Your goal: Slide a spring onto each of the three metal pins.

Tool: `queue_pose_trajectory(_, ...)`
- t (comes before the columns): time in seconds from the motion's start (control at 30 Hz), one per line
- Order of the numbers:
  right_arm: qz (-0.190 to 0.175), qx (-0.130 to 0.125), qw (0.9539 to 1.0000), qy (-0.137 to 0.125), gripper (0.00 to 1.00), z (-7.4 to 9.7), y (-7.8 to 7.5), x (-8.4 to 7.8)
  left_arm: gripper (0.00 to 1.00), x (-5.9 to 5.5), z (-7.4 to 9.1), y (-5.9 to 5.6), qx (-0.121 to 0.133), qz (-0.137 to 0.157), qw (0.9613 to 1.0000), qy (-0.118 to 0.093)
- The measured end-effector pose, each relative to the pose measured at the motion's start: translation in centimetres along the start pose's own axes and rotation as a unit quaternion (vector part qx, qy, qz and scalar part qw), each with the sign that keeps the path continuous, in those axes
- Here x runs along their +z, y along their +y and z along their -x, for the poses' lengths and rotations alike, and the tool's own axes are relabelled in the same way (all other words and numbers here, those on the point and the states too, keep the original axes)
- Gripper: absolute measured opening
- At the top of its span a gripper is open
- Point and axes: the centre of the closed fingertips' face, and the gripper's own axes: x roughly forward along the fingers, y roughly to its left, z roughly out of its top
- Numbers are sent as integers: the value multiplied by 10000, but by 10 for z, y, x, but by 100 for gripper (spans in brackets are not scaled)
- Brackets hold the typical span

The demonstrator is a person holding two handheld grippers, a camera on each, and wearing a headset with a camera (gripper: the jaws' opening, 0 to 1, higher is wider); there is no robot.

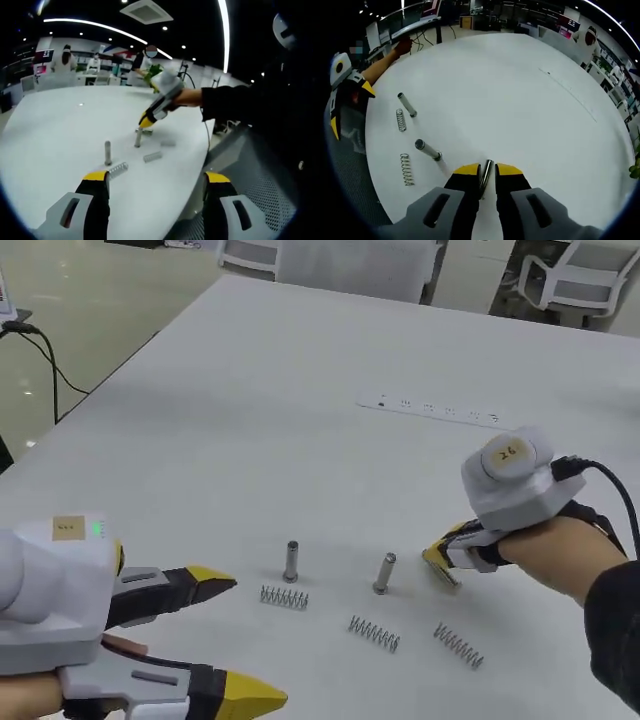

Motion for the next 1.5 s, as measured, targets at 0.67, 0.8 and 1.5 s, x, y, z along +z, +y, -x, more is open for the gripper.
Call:
queue_pose_trajectory(0.67,-193,150,9992,331,7,-17,2,-7,71,0,0,1,26,29,10000,-12)
queue_pose_trajectory(0.8,-287,152,9989,341,5,-17,2,-8,71,0,-1,1,19,15,10000,9)
queue_pose_trajectory(1.5,-430,24,9991,2,5,20,13,-7,69,-2,-2,-5,-83,-124,9999,77)
